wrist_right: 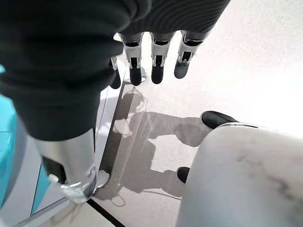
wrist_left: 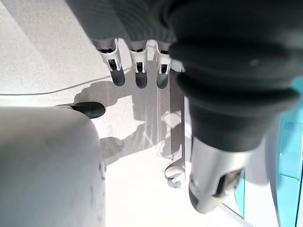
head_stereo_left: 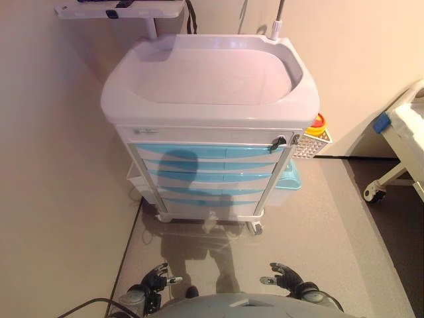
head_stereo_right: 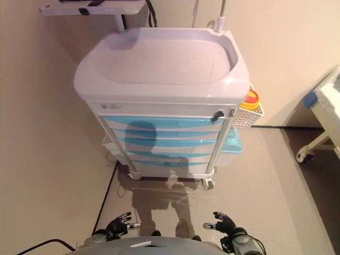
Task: Open the drawer and pick up the medicine
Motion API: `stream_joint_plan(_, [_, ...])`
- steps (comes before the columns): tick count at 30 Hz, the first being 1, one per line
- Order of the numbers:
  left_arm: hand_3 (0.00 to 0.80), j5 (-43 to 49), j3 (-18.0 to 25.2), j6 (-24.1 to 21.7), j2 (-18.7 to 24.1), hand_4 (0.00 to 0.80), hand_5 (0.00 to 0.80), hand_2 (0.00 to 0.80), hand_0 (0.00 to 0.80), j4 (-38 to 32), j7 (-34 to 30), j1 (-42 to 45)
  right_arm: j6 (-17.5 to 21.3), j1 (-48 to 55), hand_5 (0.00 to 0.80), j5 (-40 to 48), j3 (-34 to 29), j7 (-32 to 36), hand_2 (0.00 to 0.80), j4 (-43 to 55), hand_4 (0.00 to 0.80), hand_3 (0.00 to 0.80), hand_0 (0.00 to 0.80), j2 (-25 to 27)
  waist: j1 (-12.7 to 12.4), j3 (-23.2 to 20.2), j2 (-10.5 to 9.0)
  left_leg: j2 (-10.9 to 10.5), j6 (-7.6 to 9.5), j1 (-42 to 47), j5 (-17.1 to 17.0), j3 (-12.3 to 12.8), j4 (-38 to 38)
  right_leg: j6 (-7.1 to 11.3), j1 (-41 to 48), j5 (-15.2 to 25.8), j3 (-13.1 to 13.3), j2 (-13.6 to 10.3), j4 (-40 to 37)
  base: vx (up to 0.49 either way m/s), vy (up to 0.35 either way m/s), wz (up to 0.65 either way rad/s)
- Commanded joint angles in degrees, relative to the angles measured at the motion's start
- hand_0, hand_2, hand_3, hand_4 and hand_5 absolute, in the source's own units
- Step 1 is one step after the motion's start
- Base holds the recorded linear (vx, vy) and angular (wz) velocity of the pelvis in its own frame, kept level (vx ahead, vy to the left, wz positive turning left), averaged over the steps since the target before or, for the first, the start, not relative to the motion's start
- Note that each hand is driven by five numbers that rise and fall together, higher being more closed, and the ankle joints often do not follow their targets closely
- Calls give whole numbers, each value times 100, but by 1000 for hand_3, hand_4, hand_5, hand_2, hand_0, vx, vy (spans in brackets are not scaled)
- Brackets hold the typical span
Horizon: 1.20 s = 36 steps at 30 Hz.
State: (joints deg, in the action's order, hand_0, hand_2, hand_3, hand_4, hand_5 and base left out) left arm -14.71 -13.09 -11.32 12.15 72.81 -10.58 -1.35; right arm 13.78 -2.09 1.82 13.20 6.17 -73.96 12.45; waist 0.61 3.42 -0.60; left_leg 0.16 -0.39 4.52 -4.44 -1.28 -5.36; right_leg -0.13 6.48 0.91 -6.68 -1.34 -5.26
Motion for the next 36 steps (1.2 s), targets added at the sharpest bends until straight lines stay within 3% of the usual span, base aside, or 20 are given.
stream_joint_plan(1, [0, -206, 57, -98, -176, 0, 0, 0, 0, 310, -127, -335, 122, -255, 0, -54, 28, -66, 0, -71, 0, 0, 0, -7, -3, 42, -68, -209, 144, 272, 748, 430, 36, 351, -28, -56, 42, -75, 135, 0, 0, 0])
stream_joint_plan(24, [0, -154, 236, 215, -185, 0, 0, 0, 0, 420, 350, -269, 103, -189, 0, -34, 84, -95, 0, -120, 0, 0, 0, -59, -37, 32, -80, -271, 197, 384, 800, 408, 57, 365, 60, -96, 33, -111, 171, 20, 2, 0])
stream_joint_plan(32, [0, -1021, 223, 66, -57, 0, 0, 0, 0, 209, 177, -554, 95, -415, 0, 162, 186, -177, 0, 123, 0, 0, 0, 163, 102, 530, 31, -315, 320, -215, 853, 538, 571, 349, -705, -151, 232, -241, 815, -51, 70, -13])
stream_joint_plan(36, [0, -1648, 318, -323, -6, 0, 0, 0, 0, 12, 23, -1005, 95, -710, 0, 247, 206, -238, 0, 236, 0, 0, 0, 295, 199, 1076, 32, -354, 385, -796, 889, 695, 1053, 346, -1288, -91, 426, -283, 1155, -157, 84, -16])
